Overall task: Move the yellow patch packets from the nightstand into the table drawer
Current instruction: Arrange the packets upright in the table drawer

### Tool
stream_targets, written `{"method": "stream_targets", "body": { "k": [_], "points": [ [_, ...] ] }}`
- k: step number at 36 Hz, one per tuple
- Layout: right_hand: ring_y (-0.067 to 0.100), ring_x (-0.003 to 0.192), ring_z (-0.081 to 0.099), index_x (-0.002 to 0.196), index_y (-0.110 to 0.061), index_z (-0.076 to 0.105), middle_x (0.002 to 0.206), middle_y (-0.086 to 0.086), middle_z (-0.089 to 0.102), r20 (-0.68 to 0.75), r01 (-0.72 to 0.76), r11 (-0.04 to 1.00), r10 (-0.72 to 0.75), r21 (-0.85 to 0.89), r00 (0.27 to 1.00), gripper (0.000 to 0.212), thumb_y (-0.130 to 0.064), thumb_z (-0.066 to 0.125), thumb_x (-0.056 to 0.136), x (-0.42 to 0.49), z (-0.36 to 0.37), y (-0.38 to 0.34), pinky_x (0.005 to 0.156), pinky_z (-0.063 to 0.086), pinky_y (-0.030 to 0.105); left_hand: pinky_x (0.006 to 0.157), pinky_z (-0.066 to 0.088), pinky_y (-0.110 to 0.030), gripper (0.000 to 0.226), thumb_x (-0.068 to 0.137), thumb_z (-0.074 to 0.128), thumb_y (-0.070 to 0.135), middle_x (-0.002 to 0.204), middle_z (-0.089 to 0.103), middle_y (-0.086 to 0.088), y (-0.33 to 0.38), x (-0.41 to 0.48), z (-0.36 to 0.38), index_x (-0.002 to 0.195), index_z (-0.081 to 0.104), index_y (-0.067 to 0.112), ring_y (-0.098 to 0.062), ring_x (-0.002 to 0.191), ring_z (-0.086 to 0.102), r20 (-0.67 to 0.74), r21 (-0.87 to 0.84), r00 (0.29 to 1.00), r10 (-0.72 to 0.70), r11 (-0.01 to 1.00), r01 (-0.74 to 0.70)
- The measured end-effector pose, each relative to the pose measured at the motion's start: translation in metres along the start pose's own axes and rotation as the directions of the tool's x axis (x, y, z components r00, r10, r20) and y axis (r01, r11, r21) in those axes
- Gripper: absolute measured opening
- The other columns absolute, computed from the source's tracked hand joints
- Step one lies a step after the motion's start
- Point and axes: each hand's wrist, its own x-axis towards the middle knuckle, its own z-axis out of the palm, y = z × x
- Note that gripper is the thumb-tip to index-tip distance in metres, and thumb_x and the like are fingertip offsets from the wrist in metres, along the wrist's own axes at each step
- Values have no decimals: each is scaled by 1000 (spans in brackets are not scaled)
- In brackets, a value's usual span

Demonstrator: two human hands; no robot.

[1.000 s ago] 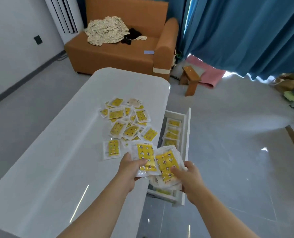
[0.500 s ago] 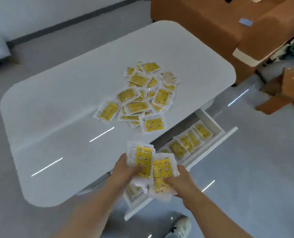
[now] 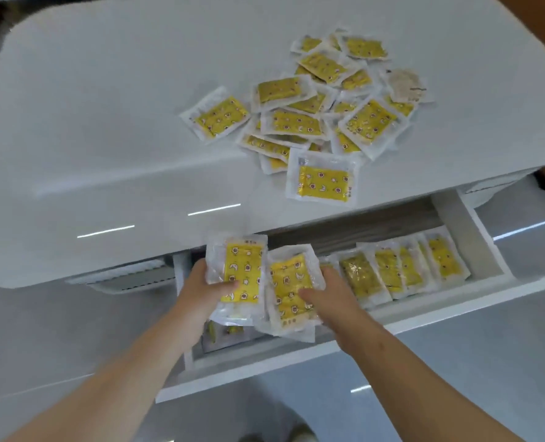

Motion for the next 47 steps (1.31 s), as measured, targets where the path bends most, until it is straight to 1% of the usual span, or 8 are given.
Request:
{"method": "stream_targets", "body": {
  "k": [5,8,15,20,24,33,42,47],
  "points": [
    [2,70,47,107,-22,43,84,-10,49,74,53,977,-38,-207,997,22,-9,52,93,64,14,17,57,39,18,66,42,-23,32,89,58,5,110,61,-3,-41,41,2,114,46,21,-13,88,59,0,-37,999,40,998,-40],
    [19,90,60,121,-16,47,104,3,60,107,64,955,-34,-291,994,36,-10,59,88,99,25,24,81,52,36,51,46,-11,24,90,56,5,95,60,3,-54,60,-3,98,44,25,-2,73,54,-32,-15,994,104,994,-104],
    [22,95,63,116,-18,41,110,6,61,289,240,854,-111,-461,951,46,-3,65,80,139,39,27,78,56,33,61,44,-20,37,83,60,-3,92,60,-1,-72,92,-9,111,43,15,-8,79,57,-23,167,968,248,956,-241],
    [19,95,63,123,-28,32,109,1,61,368,305,781,-104,-545,924,64,-1,68,77,144,34,32,82,56,33,70,55,-27,87,79,65,-2,89,58,7,-78,95,-5,142,16,33,-8,80,61,44,360,928,371,860,-361],
    [18,88,68,113,-35,40,103,1,66,374,258,758,-20,-599,927,54,-6,68,77,142,35,29,78,58,35,44,46,-21,106,78,64,-4,72,60,-6,-77,94,0,143,-2,48,-12,48,54,94,462,935,343,817,-346],
    [12,82,66,112,-23,55,98,-4,66,407,321,686,-40,-652,912,37,-13,70,80,142,30,19,68,55,21,72,47,-23,78,78,73,16,113,53,-4,-66,100,2,139,25,26,-17,91,57,113,692,982,153,697,-188],
    [11,71,70,86,-20,65,84,0,73,399,314,780,-91,-541,913,8,-12,64,84,131,5,17,64,57,22,88,43,-27,58,79,70,38,128,55,-2,-48,88,7,129,49,17,-19,109,54,186,913,982,26,365,-183],
    [6,57,67,81,-19,63,73,-3,70,313,313,800,-166,-511,935,11,-10,61,85,123,-16,16,51,52,16,89,43,-26,51,85,66,31,126,57,0,-42,85,12,130,47,17,-19,112,55,231,871,971,60,431,-234]
  ]
}}
